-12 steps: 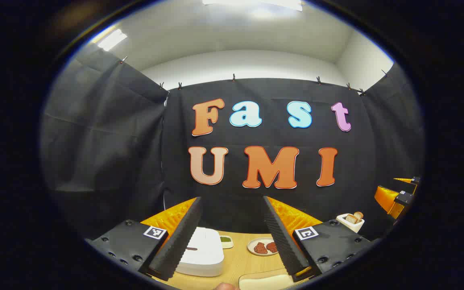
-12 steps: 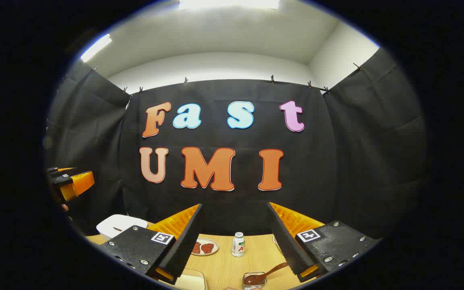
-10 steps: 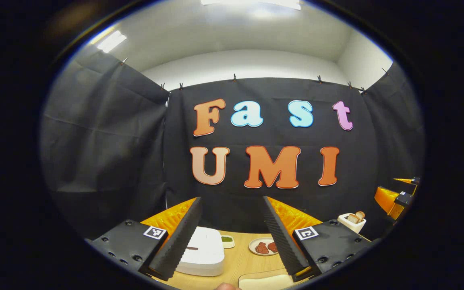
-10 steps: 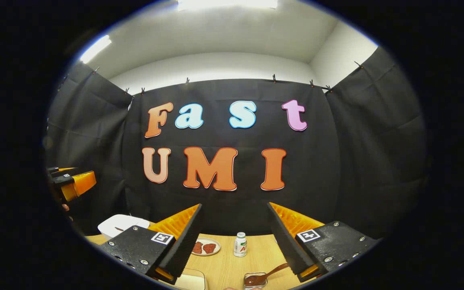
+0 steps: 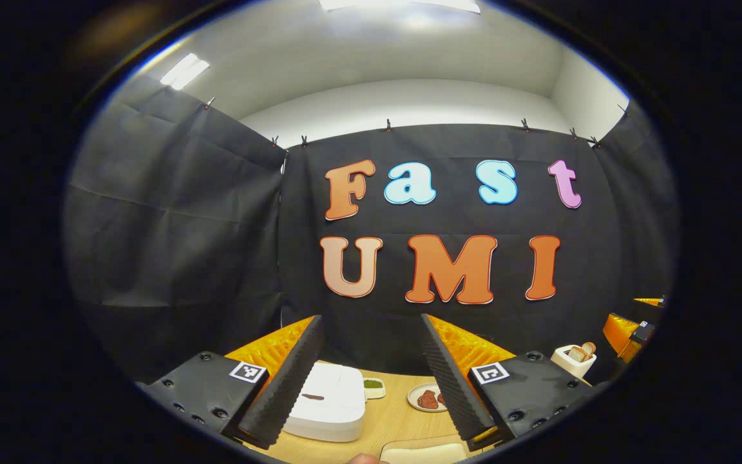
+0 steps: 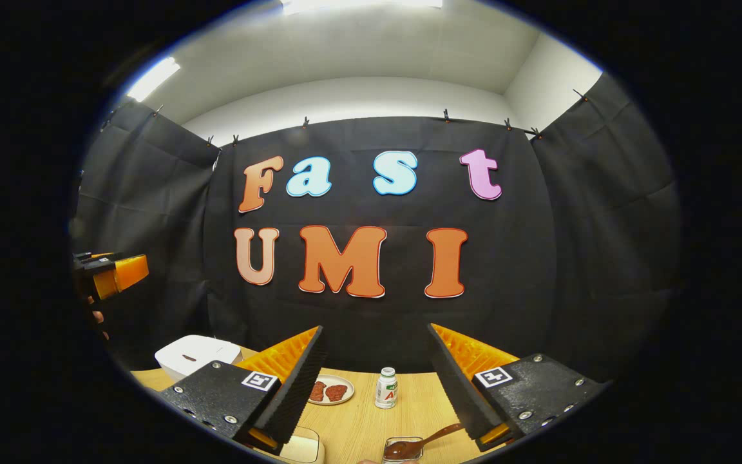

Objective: Close the left gripper, press the button to open the rice cooker; take a wooden spoon from the chopstick holder with the right hand, scoop a spoonful of rice and pour it into the rice cooker, then put the wooden spoon back into the chopstick holder.

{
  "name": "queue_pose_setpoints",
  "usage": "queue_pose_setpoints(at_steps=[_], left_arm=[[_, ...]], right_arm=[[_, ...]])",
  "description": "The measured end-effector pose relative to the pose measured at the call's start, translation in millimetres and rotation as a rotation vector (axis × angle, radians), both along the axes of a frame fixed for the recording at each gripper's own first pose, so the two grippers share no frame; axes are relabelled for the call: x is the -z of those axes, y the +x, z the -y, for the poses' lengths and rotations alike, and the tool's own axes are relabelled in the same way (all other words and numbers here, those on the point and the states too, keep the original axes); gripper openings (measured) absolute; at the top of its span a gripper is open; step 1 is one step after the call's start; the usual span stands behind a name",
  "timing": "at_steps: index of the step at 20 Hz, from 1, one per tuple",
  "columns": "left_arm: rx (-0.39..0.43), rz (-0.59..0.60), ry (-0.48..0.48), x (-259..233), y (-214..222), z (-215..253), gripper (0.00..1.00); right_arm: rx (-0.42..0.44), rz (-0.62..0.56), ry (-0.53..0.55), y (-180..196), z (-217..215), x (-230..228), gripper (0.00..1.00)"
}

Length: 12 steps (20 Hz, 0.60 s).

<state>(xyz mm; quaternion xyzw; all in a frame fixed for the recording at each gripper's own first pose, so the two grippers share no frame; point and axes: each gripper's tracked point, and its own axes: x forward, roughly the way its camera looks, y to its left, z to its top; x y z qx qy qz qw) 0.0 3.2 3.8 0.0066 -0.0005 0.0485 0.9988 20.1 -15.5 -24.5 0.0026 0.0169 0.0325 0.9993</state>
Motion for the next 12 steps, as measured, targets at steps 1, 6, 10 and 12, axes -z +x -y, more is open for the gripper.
queue_pose_setpoints(at_steps=[1,6,10,12], left_arm=[[0.001,-0.004,0.002,1,0,0,0.97],[0.015,-0.016,0.01,3,4,2,0.97],[0.03,-0.017,0.026,6,9,3,0.97],[0.043,-0.025,0.031,9,13,6,0.97]], right_arm=[[-0.002,-0.003,0.003,1,0,2,0.95],[0.016,-0.034,0.013,4,6,15,1.0],[0.037,-0.062,0.027,7,11,25,0.95],[0.047,-0.074,0.031,8,13,30,0.96]])
